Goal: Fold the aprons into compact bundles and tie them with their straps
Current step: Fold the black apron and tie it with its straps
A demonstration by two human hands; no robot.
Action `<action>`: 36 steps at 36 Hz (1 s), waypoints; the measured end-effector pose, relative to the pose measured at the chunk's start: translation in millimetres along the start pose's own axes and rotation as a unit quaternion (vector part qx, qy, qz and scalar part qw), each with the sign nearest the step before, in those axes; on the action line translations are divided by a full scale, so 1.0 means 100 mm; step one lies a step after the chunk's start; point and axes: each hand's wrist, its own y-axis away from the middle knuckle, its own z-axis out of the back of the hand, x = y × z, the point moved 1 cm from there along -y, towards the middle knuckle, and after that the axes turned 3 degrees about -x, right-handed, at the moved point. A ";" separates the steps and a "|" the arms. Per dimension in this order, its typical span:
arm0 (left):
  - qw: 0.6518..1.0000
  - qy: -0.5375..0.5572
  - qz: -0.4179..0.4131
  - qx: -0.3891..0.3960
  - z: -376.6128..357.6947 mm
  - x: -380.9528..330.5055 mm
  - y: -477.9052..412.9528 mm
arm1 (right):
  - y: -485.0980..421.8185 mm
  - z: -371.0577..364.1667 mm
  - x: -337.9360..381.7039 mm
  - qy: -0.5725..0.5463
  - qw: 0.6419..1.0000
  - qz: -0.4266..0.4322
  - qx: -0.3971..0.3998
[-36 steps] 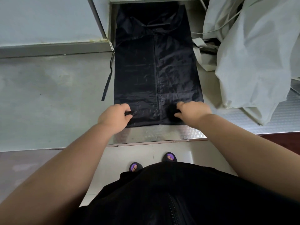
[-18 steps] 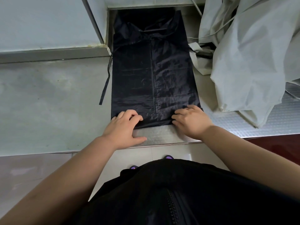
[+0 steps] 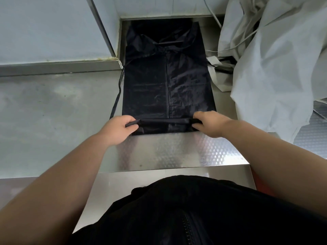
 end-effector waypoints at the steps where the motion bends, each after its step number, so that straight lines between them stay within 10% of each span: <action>1: 1.000 0.004 0.009 -0.013 0.01 0.02 -0.02 | -0.03 0.03 -0.01 -0.005 1.000 -0.009 0.000; 14: 0.981 -0.044 0.092 -0.165 -0.15 0.01 -0.06 | -0.12 0.04 -0.10 0.030 0.989 -0.141 -0.031; 19: 0.944 -0.203 -0.118 -0.231 -0.19 0.04 0.02 | -0.08 -0.03 0.05 0.257 0.956 -0.009 -0.138; 24: 0.956 -0.223 -0.185 -0.051 -0.29 -0.02 0.06 | -0.06 -0.22 0.05 0.247 0.961 0.062 -0.111; 36: 0.934 -0.314 -0.168 -0.020 -0.24 -0.18 -0.02 | -0.07 -0.21 0.03 0.205 0.967 0.065 -0.139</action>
